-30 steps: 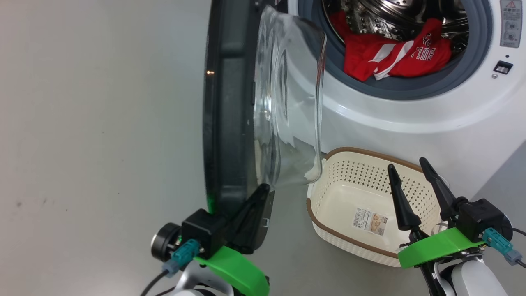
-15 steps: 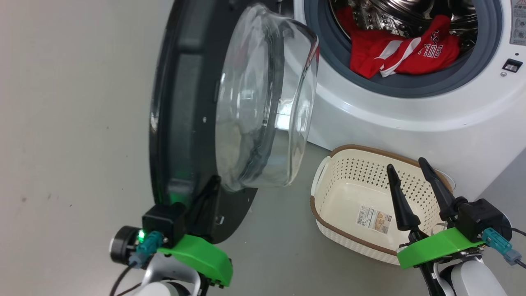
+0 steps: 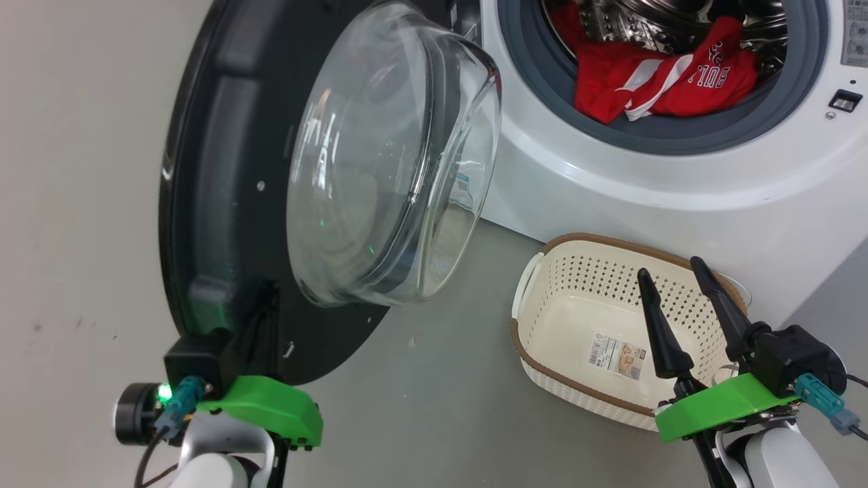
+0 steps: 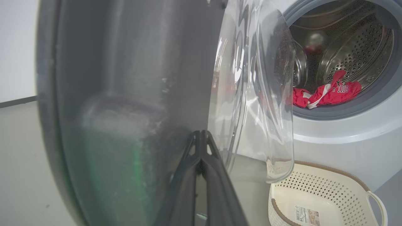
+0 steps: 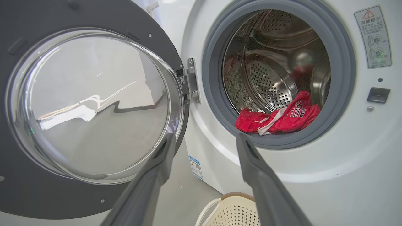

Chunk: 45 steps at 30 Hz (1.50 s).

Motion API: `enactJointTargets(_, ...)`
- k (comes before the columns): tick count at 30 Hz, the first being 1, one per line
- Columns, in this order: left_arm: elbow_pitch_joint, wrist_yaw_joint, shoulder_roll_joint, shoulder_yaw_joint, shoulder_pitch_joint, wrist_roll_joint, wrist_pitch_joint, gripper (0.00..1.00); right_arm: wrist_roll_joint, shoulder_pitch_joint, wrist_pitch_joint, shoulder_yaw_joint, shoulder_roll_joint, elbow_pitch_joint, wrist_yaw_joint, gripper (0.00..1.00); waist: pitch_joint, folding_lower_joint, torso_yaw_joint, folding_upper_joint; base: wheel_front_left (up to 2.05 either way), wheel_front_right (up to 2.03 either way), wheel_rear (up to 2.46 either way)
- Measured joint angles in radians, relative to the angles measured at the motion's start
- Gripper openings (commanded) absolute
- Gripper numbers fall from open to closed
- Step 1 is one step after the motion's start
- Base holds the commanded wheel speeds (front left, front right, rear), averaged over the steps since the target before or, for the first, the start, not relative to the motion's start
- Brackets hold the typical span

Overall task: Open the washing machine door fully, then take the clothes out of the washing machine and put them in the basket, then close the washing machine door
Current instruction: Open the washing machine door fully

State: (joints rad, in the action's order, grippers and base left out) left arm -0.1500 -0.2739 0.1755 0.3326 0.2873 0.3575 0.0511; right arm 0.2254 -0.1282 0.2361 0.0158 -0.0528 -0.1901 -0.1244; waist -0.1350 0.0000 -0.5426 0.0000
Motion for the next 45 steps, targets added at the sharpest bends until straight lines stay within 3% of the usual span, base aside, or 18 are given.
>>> enactJointTargets(18,-0.173,-0.019,-0.003,-0.101,0.073,0.024,0.175,0.00,-0.010,0.000,-0.036,-0.002,0.000,0.032,0.000,1.00,-0.024,0.0000,0.003,0.0000,0.00,0.00,0.00)
enactJointTargets(33,-0.287,-0.014,-0.016,-0.207,0.169,0.030,0.198,0.00,-0.042,0.000,-0.062,-0.005,0.000,0.061,0.000,1.00,-0.039,0.0000,0.019,0.0000,0.00,0.00,0.00)
enactJointTargets(45,-0.319,0.038,-0.042,-0.305,0.196,-0.033,0.198,0.00,-0.042,0.000,-0.083,-0.008,0.000,0.063,0.000,1.00,-0.048,0.0000,0.019,0.0000,0.00,0.00,0.00)
